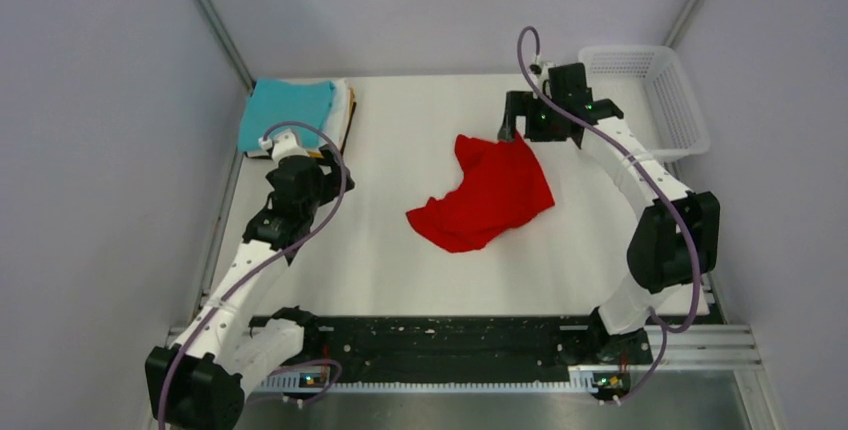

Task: Fold and stack the t-shirts
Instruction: Move the tshirt to the center of the board, then flatten out the tshirt

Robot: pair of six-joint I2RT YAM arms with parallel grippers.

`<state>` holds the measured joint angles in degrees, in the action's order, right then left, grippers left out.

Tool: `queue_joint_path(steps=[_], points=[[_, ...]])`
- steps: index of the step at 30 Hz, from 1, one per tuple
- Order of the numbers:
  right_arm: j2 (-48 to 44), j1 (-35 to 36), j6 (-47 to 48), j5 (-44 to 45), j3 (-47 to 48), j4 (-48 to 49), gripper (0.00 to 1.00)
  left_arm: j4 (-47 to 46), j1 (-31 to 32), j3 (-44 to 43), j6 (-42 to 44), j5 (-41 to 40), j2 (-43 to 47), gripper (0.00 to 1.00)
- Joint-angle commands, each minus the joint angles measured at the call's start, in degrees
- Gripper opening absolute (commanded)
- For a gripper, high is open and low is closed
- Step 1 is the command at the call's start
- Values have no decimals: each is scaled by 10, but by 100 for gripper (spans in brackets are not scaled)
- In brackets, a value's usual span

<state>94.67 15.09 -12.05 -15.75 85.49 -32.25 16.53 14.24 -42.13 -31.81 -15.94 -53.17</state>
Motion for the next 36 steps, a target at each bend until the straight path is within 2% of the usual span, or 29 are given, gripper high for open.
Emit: queue_joint_path(steps=[1, 7, 12, 15, 23, 25, 32, 36], points=[[-11, -5, -12, 269, -32, -7, 98, -26, 2, 1, 10, -1, -14, 99], [-19, -5, -33, 223, -16, 19, 99, -20, 2, 5, -6, 13, -23, 99], [-76, -4, -35, 175, -70, 81, 99, -19, 2, 4, -3, 35, -43, 99], [-129, -4, -24, 160, -126, 101, 99, -23, 2, -3, -3, 72, -71, 99], [-258, -4, -48, 180, -338, 143, 99, -21, 9, -65, -3, 211, -238, 99], [-281, -4, -44, 169, -365, 151, 99, -18, 22, -75, 5, 239, -272, 98], [-260, 10, -15, 135, -336, 173, 99, 45, 101, -72, 48, 289, -327, 93], [-182, 43, 10, 135, -273, 174, 99, 78, 152, -50, 38, 242, -327, 91]])
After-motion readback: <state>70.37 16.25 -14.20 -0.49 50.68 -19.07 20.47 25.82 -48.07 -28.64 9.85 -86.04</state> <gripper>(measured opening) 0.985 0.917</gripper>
